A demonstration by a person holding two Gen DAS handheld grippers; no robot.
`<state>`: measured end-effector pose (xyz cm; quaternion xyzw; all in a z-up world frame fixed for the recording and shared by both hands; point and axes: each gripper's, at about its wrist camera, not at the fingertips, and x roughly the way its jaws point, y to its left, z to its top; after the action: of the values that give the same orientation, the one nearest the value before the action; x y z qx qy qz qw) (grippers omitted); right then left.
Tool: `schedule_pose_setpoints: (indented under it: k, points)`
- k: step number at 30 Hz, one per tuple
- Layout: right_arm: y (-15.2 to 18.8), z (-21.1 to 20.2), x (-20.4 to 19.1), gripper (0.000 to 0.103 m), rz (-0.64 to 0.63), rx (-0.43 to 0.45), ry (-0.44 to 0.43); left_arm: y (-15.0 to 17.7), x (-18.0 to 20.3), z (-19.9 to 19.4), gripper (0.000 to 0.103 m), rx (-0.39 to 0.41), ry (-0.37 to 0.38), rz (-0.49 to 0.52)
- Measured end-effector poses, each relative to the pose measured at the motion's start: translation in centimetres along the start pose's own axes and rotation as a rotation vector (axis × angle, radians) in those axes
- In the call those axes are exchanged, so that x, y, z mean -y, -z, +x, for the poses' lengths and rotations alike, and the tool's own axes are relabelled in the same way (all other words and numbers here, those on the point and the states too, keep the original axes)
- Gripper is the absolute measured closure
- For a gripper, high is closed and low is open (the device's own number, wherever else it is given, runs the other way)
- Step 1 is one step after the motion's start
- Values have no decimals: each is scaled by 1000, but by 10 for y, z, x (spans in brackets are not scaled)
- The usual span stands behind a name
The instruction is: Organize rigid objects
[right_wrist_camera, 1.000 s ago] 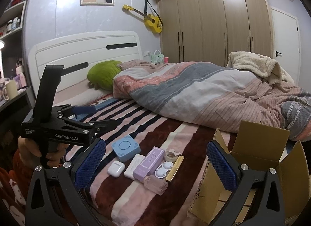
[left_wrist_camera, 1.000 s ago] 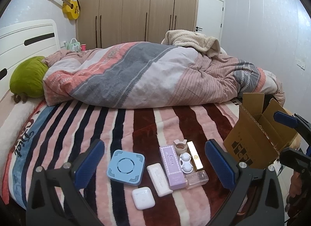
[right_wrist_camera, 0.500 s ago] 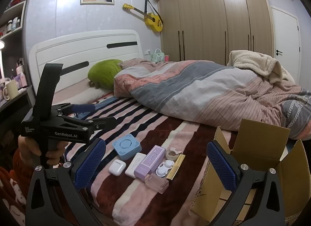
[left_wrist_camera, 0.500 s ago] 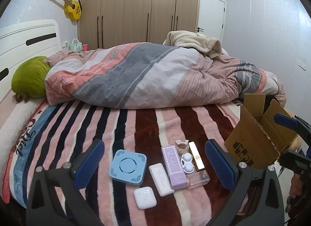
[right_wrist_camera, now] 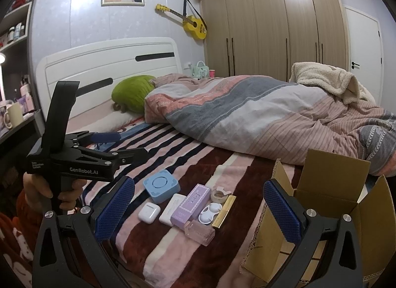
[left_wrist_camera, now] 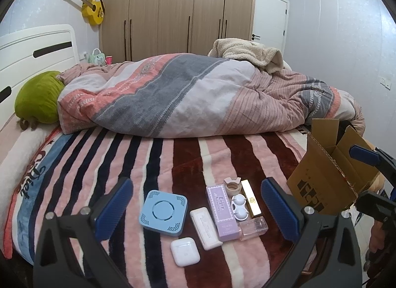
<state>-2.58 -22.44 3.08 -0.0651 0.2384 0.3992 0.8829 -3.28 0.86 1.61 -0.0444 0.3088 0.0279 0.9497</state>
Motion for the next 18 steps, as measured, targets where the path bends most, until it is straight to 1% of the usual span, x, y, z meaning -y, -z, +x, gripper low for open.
schedule_pose_setpoints:
  k: [10, 13, 15, 18]
  points:
    - [1, 0, -1, 0, 1, -4, 5, 0, 0, 1, 0, -1, 0, 1]
    - [-1, 2, -6, 0, -24, -2, 21, 1, -3, 3, 0, -8, 7, 0]
    - [-4, 5, -14, 3, -60, -2, 24, 3, -8, 8, 0, -19, 5, 10]
    - [-4, 15, -33, 10, -120, -13, 12, 7, -21, 13, 0, -30, -27, 22]
